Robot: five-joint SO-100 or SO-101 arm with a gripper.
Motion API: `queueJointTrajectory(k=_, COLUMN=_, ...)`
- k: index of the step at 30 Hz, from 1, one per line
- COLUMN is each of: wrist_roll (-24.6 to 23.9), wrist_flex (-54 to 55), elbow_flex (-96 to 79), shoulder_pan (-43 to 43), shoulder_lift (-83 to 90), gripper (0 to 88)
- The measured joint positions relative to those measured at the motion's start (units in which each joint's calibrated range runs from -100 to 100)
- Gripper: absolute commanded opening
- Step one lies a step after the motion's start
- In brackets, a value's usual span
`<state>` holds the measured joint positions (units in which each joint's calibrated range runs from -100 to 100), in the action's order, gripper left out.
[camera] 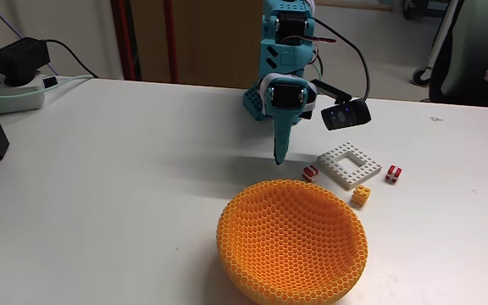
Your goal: Pick only small cubed objects and place them into the bowl
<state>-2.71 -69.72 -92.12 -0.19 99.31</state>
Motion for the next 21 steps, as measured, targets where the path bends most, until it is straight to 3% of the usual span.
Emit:
queueJointTrajectory(k=5, wrist_roll=-3.7, wrist_flex=0.2, elbow_flex=0.5, shoulder_pan=1.1, shoulder_lift=-3.0, gripper=0.0)
queueJointTrajectory(k=13, wrist_roll=-4.6, wrist_flex=-0.7, elbow_flex=1.4, shoulder_pan=2.5, shoulder_lift=0.0, gripper=0.0)
queueJointTrajectory(k=18, wrist_roll=-5.0, wrist_flex=-3.2, elbow_flex=13.6, shoulder_pan=5.6, shoulder_lift=-3.8, gripper=0.0)
queueJointTrajectory(k=21, wrist_roll=-7.6, wrist_flex=-3.2, elbow_flex=22.0, shoulder_pan=8.9, shoulder_lift=-15.6, gripper=0.0)
